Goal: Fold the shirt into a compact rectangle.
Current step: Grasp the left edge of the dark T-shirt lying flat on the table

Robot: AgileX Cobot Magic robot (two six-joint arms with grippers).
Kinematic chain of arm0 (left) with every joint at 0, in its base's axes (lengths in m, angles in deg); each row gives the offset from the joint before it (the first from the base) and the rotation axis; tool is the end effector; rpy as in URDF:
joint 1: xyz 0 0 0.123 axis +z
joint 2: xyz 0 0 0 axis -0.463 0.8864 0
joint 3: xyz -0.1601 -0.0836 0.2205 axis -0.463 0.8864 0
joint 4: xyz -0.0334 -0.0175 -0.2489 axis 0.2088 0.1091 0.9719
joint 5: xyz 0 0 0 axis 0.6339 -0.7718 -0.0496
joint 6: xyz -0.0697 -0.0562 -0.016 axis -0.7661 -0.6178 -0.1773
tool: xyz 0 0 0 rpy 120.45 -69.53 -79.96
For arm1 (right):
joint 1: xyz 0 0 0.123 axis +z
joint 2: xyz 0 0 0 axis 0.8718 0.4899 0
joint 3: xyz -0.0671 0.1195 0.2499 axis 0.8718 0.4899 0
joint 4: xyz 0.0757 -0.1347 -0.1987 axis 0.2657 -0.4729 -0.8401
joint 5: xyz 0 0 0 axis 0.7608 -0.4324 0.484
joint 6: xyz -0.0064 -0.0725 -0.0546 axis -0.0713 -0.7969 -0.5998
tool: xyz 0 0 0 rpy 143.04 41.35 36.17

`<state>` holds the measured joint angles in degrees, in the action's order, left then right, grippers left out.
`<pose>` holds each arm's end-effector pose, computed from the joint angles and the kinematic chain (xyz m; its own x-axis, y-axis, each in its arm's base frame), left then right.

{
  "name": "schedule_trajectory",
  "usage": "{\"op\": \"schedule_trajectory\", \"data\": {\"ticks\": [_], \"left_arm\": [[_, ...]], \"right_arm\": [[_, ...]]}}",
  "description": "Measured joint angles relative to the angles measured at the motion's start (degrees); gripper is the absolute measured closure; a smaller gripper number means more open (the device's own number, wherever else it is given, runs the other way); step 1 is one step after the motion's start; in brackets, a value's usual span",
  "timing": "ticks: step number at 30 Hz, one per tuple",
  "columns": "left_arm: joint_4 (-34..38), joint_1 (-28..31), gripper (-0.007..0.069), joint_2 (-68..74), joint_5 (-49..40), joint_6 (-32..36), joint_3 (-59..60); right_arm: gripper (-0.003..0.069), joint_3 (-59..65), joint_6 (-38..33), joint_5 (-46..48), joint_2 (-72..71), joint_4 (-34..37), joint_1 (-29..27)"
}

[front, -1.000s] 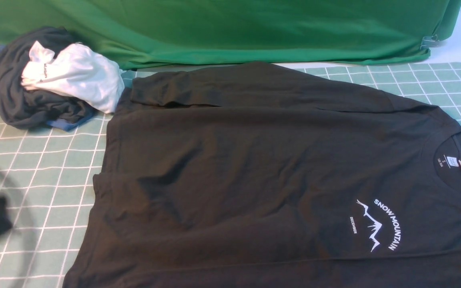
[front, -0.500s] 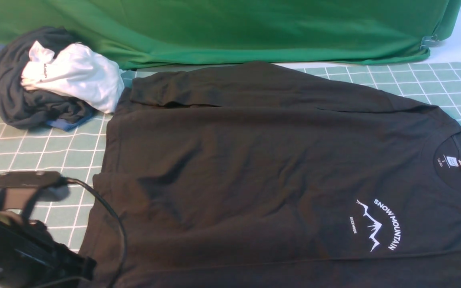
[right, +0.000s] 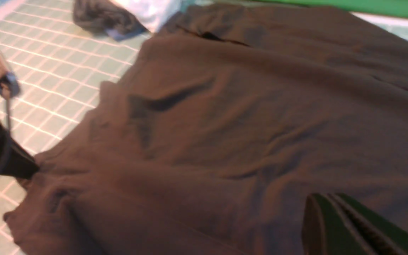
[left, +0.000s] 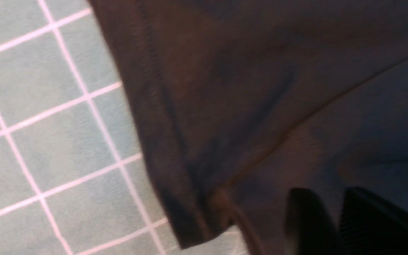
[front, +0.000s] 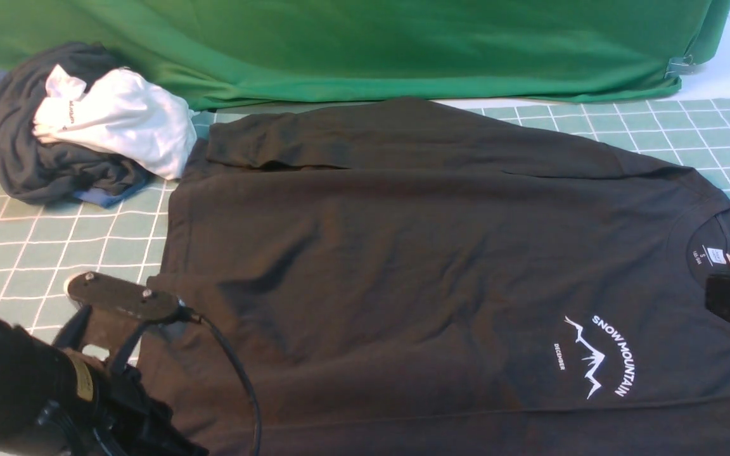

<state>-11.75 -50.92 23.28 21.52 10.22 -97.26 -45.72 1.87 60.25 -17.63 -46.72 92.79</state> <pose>0.1597 -0.0694 0.2043 -0.9164 0.3003 -0.2646 0.3185 0.9475 -0.0279 0.0979 0.0767 0.3340 -0.4631 -0.0206 -0.8861 -0.5441 0.7958 0.2659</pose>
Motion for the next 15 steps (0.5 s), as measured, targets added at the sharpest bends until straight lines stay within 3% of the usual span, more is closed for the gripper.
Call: {"op": "schedule_trajectory", "data": {"ticks": [6, 9, 15], "left_arm": [[-2.68, -0.06, 0.0147, 6.48, 5.19, -0.91, 2.87], [-3.07, -0.06, 0.0048, 9.78, 8.88, -2.37, 2.87], [-2.62, -0.06, 0.0013, 14.27, 10.8, -2.78, 2.51]], "right_arm": [[0.0654, -0.05, -0.76, -1.31, 0.0, 0.06, 0.42], [0.0654, -0.05, -0.8, -1.31, 0.0, 0.06, 0.42], [0.0654, -0.05, -0.9, -1.48, 0.0, 0.06, 0.42]]}}
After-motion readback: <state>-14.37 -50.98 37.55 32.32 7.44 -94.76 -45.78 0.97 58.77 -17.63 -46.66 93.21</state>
